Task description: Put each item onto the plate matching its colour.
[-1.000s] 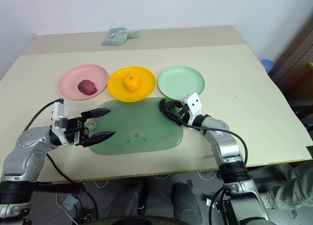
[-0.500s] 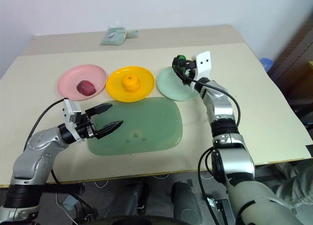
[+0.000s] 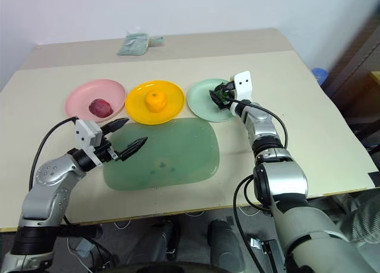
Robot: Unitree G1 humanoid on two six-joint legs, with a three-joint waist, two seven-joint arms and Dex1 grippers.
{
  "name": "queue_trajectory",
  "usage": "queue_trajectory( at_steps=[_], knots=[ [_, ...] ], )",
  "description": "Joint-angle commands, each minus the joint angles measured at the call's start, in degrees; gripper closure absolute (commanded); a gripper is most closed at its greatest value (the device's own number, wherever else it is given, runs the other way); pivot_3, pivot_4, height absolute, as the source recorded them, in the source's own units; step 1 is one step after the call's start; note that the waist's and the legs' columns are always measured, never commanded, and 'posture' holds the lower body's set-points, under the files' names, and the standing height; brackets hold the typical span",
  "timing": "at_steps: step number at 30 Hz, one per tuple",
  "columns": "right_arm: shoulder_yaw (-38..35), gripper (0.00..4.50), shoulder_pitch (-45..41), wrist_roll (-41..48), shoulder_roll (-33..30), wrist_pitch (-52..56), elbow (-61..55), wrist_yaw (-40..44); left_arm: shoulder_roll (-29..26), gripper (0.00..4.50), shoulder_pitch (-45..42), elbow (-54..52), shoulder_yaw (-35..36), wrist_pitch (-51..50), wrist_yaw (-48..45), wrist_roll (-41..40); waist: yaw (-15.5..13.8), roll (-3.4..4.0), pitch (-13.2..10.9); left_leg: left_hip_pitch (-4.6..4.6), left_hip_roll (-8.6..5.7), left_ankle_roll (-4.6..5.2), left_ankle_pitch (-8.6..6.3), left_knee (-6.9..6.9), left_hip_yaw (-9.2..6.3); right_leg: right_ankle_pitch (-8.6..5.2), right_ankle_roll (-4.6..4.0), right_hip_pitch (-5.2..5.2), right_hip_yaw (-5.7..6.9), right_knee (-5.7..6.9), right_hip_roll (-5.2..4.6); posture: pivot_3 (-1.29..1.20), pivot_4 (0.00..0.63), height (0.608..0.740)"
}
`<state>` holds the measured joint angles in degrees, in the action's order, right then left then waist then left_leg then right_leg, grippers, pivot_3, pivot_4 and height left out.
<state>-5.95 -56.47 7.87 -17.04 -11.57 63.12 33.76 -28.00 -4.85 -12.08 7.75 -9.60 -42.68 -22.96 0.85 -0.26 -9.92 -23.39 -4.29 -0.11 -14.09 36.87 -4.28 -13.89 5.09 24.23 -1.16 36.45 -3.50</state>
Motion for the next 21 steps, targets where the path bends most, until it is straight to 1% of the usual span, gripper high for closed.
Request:
queue_trajectory(
  at_steps=[1, 4, 7, 10, 15, 18, 21],
  knots=[
    [0.1, 0.07, 8.3, 2.8, -2.3, 2.7, -18.6, 5.3, -0.3, 0.00, -0.5, -0.9, 0.6, 1.6, 0.2, 0.2, -0.3, 0.00, 0.0, 0.00, 0.00, 0.00, 0.00, 0.00, -0.02, 0.00, 0.00, -0.01, 0.01, -0.01, 0.00, 0.00, 0.150, 0.740],
    [0.5, 0.07, 21.4, 6.3, -5.7, 12.6, -42.9, 7.8, -0.4, 0.00, -0.7, -1.3, 1.1, -0.6, 2.0, 0.0, -0.6, 0.01, 0.0, -0.04, 0.00, 0.04, -0.03, 0.03, -0.06, 0.00, 0.01, -0.02, 0.02, -0.02, -0.02, 0.00, 0.150, 0.740],
    [-0.8, 0.07, 34.2, 8.5, -9.8, 22.3, -62.9, 6.7, -1.2, 0.00, -0.4, -2.2, 1.3, -1.9, 2.0, -0.7, -0.4, 0.04, 0.0, -0.06, -0.01, 0.05, -0.03, 0.07, -0.04, 0.00, 0.01, 0.01, 0.00, 0.02, -0.02, 0.00, 0.150, 0.740],
    [-3.9, 0.07, 46.4, 10.9, -13.9, 29.0, -78.0, 5.8, -2.5, 0.00, 0.5, -4.0, 2.4, -3.7, 1.4, -2.1, -0.3, 0.08, 0.0, -0.04, 0.02, 0.05, -0.04, 0.09, -0.04, -0.01, 0.00, 0.01, -0.01, 0.07, -0.01, 0.00, 0.150, 0.740],
    [-10.8, 0.07, 57.3, 17.0, -16.4, 35.7, -89.8, 4.6, -4.8, 0.00, 3.1, -7.9, 3.2, -7.2, 0.0, -5.0, -0.3, 0.10, 0.0, -0.03, 0.05, 0.05, -0.04, 0.12, -0.02, -0.02, 0.00, -0.02, -0.03, 0.06, -0.01, 0.00, 0.150, 0.740],
    [-14.0, 0.07, 61.3, 19.1, -16.9, 37.5, -92.9, 4.2, -5.7, 0.00, 4.3, -9.2, 3.6, -8.6, -0.6, -6.2, -0.6, 0.09, 0.0, -0.03, 0.06, 0.05, -0.04, 0.13, -0.03, -0.02, 0.00, -0.08, -0.02, 0.00, -0.01, 0.00, 0.150, 0.740],
    [-15.7, 0.07, 63.0, 19.5, -17.2, 37.8, -93.4, 3.8, -6.4, 0.00, 4.9, -9.6, 3.8, -9.3, -1.2, -6.8, -1.1, 0.08, 0.0, 0.00, 0.07, 0.06, -0.04, 0.17, -0.03, -0.10, -0.15, -0.18, -0.01, -0.10, -0.01, 0.00, 0.150, 0.740]
  ],
)
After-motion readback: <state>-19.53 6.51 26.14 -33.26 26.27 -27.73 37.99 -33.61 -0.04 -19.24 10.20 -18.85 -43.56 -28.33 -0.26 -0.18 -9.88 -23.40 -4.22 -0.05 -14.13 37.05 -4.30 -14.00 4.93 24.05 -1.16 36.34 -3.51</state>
